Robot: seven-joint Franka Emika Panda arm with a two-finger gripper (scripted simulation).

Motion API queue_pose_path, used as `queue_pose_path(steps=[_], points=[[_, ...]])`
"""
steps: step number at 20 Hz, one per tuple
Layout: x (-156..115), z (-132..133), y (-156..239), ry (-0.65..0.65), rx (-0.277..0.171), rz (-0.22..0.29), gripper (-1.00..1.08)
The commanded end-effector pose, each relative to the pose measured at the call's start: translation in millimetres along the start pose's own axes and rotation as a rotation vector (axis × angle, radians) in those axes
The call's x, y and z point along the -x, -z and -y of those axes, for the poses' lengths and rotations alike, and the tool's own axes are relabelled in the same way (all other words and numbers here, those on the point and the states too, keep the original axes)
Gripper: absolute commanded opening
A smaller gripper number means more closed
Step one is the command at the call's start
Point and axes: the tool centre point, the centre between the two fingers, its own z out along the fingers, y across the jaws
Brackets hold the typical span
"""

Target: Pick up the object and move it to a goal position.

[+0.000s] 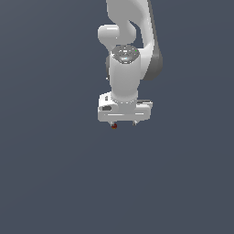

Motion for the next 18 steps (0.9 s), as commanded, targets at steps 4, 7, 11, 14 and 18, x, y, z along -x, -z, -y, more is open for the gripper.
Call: queue_pose_path(steps=[4, 7, 11, 14, 18], points=[[-2, -7, 3, -0.008, 0.006, -0.008, 1.00], [-8, -26, 10, -0.031, 0.021, -0.028, 1.00], [-11, -35, 14, -0.044, 0.029, -0.038, 1.00], [-10, -34, 13, -0.040, 0.028, -0.036, 1.00], [-9, -34, 12, -0.054, 0.027, -0.036, 1.00]])
